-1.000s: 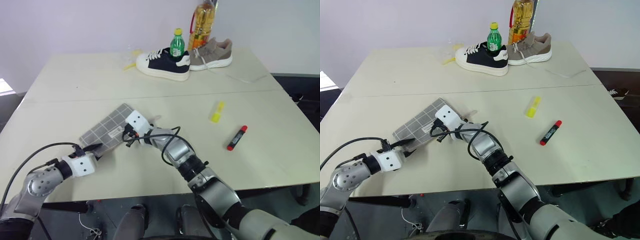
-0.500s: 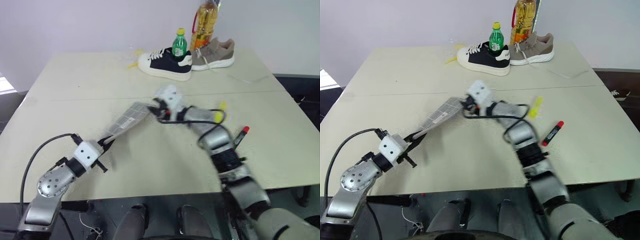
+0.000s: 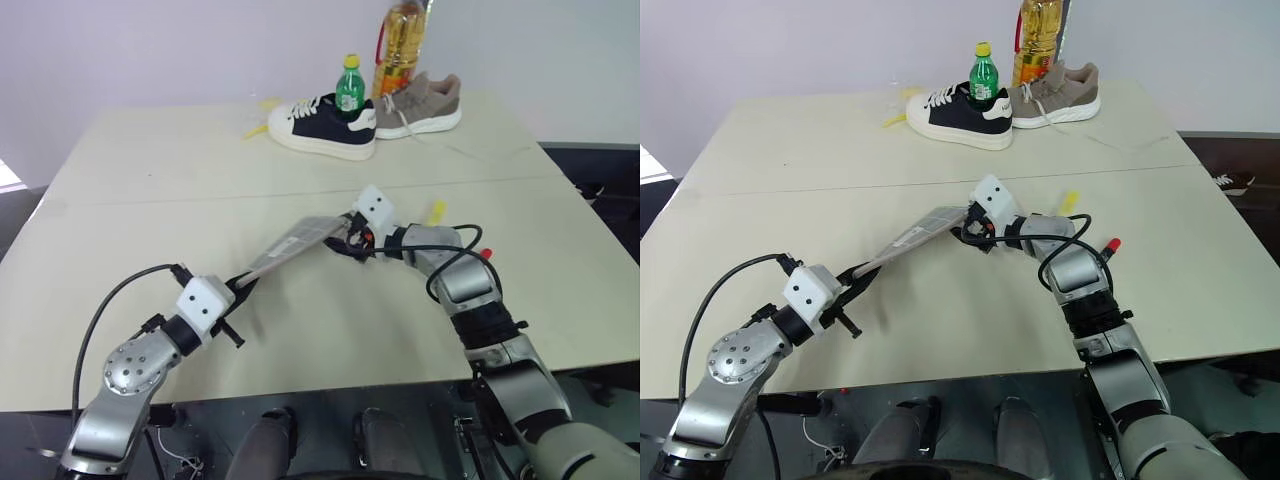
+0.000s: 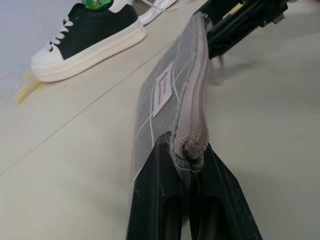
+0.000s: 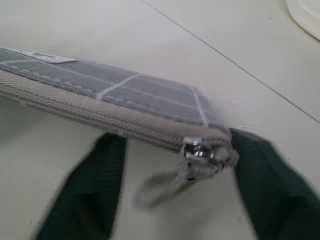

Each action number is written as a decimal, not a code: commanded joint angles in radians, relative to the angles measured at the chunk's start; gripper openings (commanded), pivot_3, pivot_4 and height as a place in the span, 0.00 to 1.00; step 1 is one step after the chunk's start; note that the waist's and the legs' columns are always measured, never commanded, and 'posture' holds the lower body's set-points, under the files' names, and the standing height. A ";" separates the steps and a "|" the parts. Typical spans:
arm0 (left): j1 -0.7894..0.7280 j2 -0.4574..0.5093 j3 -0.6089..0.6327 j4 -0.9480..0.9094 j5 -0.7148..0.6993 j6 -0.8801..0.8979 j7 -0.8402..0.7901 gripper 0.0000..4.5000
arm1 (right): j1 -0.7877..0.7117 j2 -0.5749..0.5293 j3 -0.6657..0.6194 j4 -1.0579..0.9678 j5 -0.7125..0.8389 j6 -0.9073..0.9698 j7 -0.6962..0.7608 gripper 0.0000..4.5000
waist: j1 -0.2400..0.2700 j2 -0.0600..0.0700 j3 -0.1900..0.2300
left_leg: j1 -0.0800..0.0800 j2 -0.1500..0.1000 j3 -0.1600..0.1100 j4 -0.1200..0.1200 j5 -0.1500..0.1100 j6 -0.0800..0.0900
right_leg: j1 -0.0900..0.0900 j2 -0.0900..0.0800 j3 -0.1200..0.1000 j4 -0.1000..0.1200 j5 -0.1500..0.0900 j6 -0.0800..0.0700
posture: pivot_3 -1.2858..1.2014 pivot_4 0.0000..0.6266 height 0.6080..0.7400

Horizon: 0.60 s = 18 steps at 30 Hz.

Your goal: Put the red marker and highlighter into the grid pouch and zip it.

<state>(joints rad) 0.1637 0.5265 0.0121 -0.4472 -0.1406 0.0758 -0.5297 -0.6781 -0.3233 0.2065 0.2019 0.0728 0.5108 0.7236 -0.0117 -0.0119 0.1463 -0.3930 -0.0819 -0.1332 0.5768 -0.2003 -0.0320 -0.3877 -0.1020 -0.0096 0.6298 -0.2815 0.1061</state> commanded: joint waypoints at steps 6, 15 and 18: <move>-0.019 -0.038 -0.028 -0.025 0.036 0.014 0.030 0.00 | -0.013 -0.002 0.029 -0.066 -0.041 0.032 -0.037 0.00 | 0.001 0.000 0.000 | 0.000 -0.001 0.001 0.000 0.000 0.000 | 0.000 0.000 0.000 -0.001 -0.001 -0.001 | 0.52 0.24 0.95; -0.103 -0.195 -0.155 0.022 0.114 0.059 0.115 0.00 | 0.002 -0.012 0.139 -0.192 -0.125 0.079 -0.035 0.00 | 0.001 0.000 0.000 | 0.000 -0.001 0.001 0.001 0.000 0.000 | 0.001 0.000 0.001 -0.001 0.001 0.002 | 0.52 0.24 0.95; -0.106 -0.215 -0.167 0.027 0.119 0.061 0.120 0.00 | 0.003 -0.011 0.136 -0.176 -0.147 0.082 -0.064 0.00 | 0.000 -0.001 0.000 | 0.000 -0.001 0.001 0.001 0.000 0.000 | 0.000 0.000 0.000 -0.001 0.001 0.002 | 0.52 0.24 0.95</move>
<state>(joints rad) 0.0642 0.3113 -0.1459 -0.4029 -0.0288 0.1458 -0.4104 -0.6714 -0.3411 0.3371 0.0584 -0.0655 0.6041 0.6677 -0.0116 -0.0124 0.1461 -0.3934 -0.0831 -0.1325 0.5777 -0.2003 -0.0322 -0.3873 -0.1018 -0.0091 0.6294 -0.2804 0.1081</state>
